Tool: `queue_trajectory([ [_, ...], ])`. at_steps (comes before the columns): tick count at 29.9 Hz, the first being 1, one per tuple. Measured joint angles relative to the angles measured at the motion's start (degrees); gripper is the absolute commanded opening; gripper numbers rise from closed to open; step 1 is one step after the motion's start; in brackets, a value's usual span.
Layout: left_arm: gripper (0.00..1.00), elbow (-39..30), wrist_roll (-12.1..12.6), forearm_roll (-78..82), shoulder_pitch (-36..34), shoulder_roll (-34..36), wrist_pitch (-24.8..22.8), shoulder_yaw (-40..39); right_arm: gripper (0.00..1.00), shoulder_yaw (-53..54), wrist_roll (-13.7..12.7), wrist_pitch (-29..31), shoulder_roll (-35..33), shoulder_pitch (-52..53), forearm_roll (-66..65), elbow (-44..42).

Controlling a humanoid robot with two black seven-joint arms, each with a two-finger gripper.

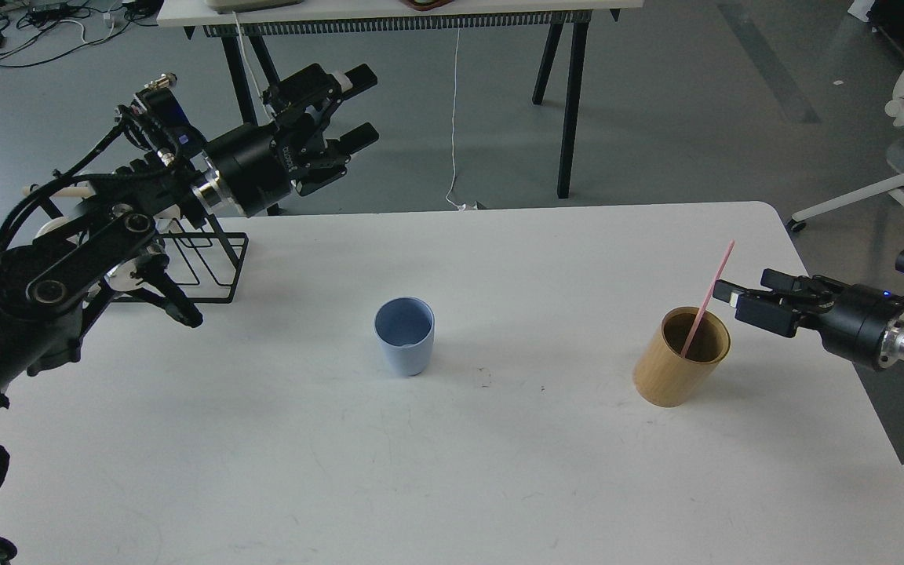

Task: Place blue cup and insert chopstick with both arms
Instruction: 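Reach the right gripper to the pink stick in the tan cup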

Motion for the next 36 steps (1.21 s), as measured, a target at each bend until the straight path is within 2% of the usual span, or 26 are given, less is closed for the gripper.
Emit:
queue_trajectory([
  [4,0.94,-0.01,0.0,0.0,0.24,0.04,0.0,-0.05,0.94,0.14,0.0,0.0,1.66,-0.02,0.0,-1.14],
  [12,0.94,-0.01,0.0,0.04,0.37,-0.03,0.0,-0.09,0.71,0.34,0.0,0.0,6.8,0.73,0.09,-3.87],
  [16,0.94,0.03,0.0,0.04,0.48,0.09,0.0,-0.1,0.55,0.25,0.0,0.0,7.09,0.76,0.09,-3.82],
  [28,0.94,0.16,0.0,0.09,1.75,0.06,0.0,-0.14,0.33,0.42,0.0,0.0,5.46,0.82,0.19,-3.27],
  [31,0.94,0.17,0.0,0.1,1.77,0.06,0.0,-0.15,0.22,0.44,0.01,0.0,5.13,0.8,0.25,-3.17],
  [33,0.94,0.22,0.0,0.1,1.83,0.06,0.0,-0.15,0.11,0.44,0.01,0.0,5.09,0.76,0.25,-3.11],
  [36,0.94,0.25,0.0,0.1,1.9,0.05,0.0,-0.13,0.02,0.44,0.01,0.0,5.06,0.68,0.32,-2.99],
])
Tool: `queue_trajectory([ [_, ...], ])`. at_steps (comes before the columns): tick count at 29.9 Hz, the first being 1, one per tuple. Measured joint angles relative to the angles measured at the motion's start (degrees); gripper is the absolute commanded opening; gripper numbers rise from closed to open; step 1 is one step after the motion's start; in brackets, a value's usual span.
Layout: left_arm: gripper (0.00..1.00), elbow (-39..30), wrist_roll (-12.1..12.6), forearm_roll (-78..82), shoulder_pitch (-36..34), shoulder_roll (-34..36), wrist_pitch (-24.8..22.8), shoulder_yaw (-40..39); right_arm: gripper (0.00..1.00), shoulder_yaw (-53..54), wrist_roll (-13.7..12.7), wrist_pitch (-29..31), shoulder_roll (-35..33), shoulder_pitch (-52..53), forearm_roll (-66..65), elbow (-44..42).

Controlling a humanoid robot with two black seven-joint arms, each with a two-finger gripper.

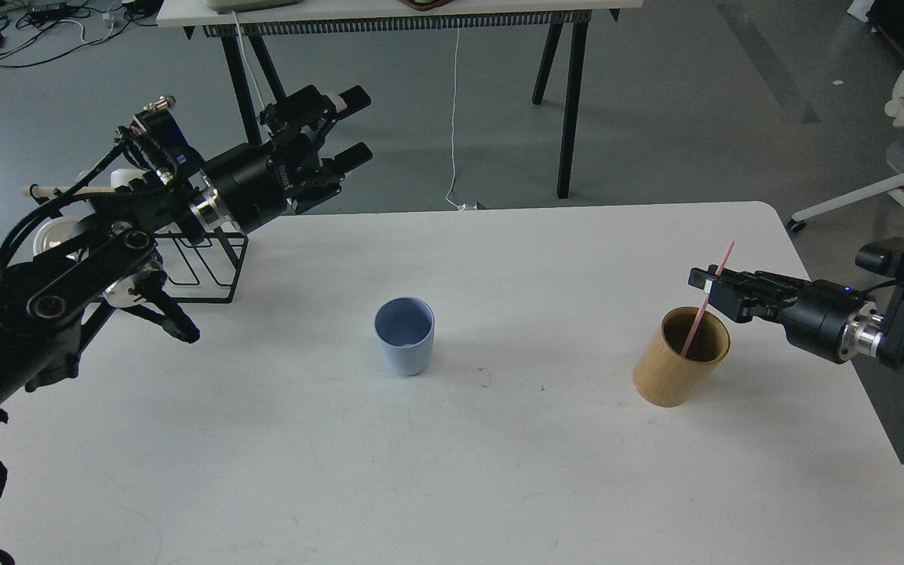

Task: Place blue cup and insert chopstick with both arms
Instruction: 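Reach the right gripper to the pink stick in the tan cup, then grasp the pink stick and pull it up out of the tan cup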

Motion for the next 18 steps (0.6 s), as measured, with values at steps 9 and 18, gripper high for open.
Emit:
queue_trajectory([
  [9,0.94,0.0,0.0,-0.09,0.41,-0.1,0.0,0.06,0.01,0.63,0.02,0.0,-0.8,-0.23,0.4,1.51],
  [18,0.94,0.01,0.0,-0.07,0.52,-0.34,0.0,0.14,0.01,3.7,0.02,0.34,-4.75,0.48,0.72,7.38],
])
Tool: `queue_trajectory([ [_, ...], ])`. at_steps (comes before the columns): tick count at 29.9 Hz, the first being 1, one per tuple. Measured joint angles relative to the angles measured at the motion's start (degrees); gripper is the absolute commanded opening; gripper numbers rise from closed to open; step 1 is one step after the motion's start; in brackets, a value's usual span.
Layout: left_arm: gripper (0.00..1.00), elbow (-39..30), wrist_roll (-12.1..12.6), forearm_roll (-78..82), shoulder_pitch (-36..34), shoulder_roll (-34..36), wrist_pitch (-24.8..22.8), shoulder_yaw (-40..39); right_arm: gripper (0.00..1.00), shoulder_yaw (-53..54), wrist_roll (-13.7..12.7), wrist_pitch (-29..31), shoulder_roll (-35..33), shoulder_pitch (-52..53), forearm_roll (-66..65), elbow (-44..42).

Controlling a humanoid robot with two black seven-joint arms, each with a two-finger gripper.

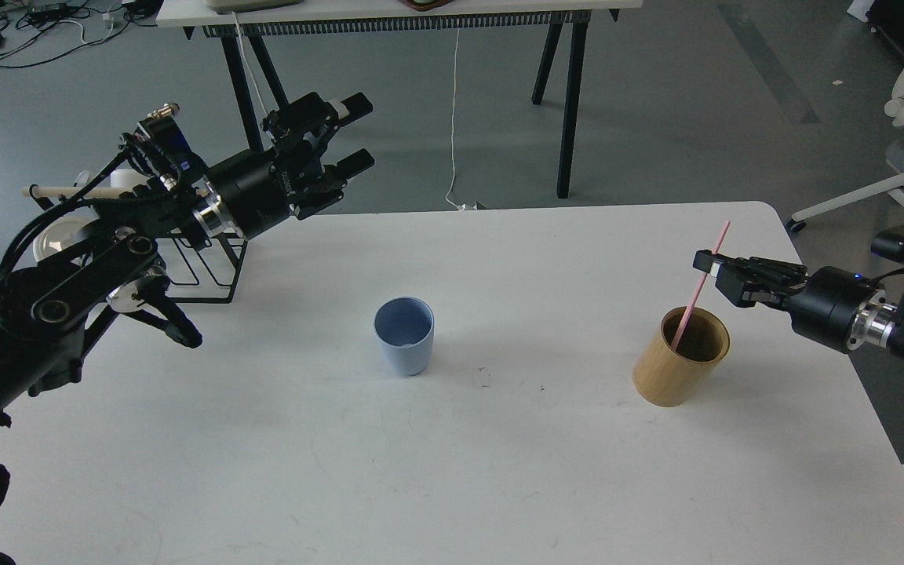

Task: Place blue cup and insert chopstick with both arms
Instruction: 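Grasp the pink stick and pull it up out of the tan cup, then move the pink stick over the blue cup and lower it in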

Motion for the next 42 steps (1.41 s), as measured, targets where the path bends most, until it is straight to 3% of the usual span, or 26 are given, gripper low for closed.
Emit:
queue_trajectory([
  [10,0.94,-0.01,0.0,-0.02,0.06,0.38,0.0,-0.23,0.01,2.72,-0.01,0.75,-7.58,7.23,0.25,7.24],
  [16,0.94,-0.44,0.0,-0.15,1.57,2.22,0.0,-0.89,0.01,2.73,-0.02,3.18,-6.9,15.24,0.2,7.92],
  [30,0.94,0.84,0.0,-0.54,7.38,9.67,0.0,-5.97,0.01,-6.14,-0.02,4.11,24.16,26.68,-1.09,-9.45],
  [42,0.94,5.1,0.0,-0.73,8.38,9.8,0.0,-6.15,0.01,-10.51,-0.02,3.54,37.92,27.05,-2.61,-16.32],
])
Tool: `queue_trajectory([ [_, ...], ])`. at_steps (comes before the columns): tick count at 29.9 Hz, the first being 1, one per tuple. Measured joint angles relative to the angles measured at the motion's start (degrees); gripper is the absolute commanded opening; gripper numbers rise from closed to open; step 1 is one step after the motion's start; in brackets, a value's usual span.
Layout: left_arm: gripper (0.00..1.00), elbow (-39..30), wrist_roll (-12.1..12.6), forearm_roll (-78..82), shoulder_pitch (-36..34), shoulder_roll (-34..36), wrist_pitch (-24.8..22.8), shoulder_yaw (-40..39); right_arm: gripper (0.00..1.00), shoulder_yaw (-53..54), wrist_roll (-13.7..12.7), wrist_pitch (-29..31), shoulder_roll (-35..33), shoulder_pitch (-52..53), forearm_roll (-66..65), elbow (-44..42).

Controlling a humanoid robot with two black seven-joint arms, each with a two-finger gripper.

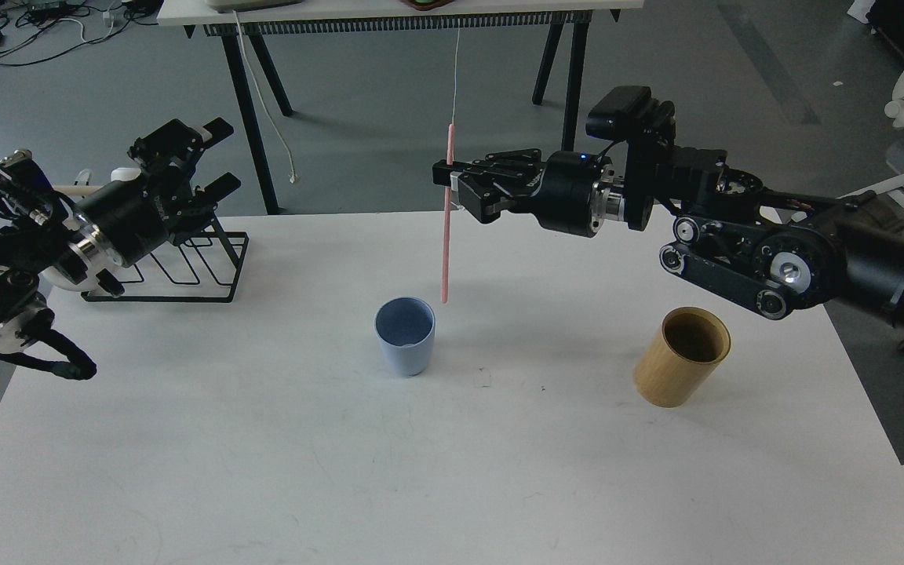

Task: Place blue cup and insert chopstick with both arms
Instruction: 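Move the pink stick over the blue cup and lower it in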

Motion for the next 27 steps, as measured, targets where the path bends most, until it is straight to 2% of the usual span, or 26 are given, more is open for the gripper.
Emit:
queue_trajectory([
  [22,0.94,0.17,0.0,-1.58,0.36,-0.09,1.02,0.0,0.01,-4.53,0.01,-2.71,12.24,-0.18,-0.2,-11.55],
  [25,0.94,0.17,0.0,-1.58,0.36,-0.18,1.02,0.0,0.09,-4.68,0.01,-2.73,12.92,-0.42,-0.2,-11.75],
  [27,0.94,0.17,0.0,-1.58,0.37,-0.21,1.02,0.02,0.18,-5.32,0.01,-2.75,13.17,-0.49,-0.2,-11.78],
])
